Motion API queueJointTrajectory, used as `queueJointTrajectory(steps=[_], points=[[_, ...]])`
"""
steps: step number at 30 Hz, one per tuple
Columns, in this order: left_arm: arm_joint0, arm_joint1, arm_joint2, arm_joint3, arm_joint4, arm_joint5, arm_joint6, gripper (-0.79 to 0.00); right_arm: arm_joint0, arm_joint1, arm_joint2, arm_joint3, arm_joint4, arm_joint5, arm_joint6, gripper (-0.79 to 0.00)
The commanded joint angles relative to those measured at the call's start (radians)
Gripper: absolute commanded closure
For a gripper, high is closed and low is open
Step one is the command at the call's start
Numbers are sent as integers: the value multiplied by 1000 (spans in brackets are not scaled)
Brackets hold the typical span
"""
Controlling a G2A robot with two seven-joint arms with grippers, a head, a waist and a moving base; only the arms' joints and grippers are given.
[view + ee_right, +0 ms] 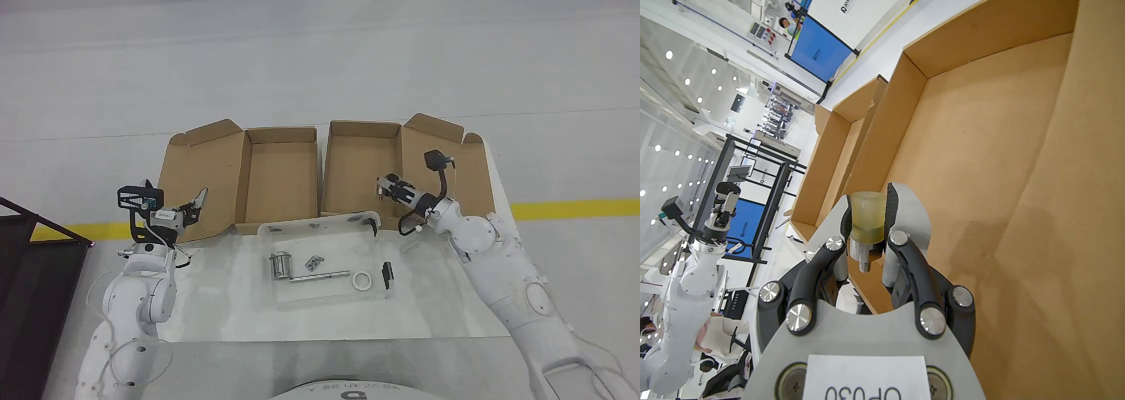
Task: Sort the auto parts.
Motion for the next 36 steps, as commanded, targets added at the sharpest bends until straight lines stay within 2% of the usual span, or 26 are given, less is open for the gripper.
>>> queueJointTrajectory(steps=[1,5,10,12,16,23,27,36], points=[[0,0,0,0,0,0,0,-785,-6,1,4,-11,-10,14,-1,-785],[0,0,0,0,0,0,0,-785,-30,5,18,-55,-30,1,-20,-785],[0,0,0,0,0,0,0,-785,-77,11,47,-139,-18,-77,-58,-785],[0,0,0,0,0,0,0,-785,-101,13,62,-176,1,-146,-76,-785],[0,0,0,0,0,0,0,-785,-146,15,77,-246,89,-358,-105,-785],[0,0,0,0,0,0,0,-785,-172,15,76,-249,177,-671,-132,-785],[0,0,0,0,0,0,0,-785,-190,19,94,-307,216,-671,-159,-785],[0,0,0,0,0,0,0,-785,-190,19,94,-307,216,-671,-159,-785]])
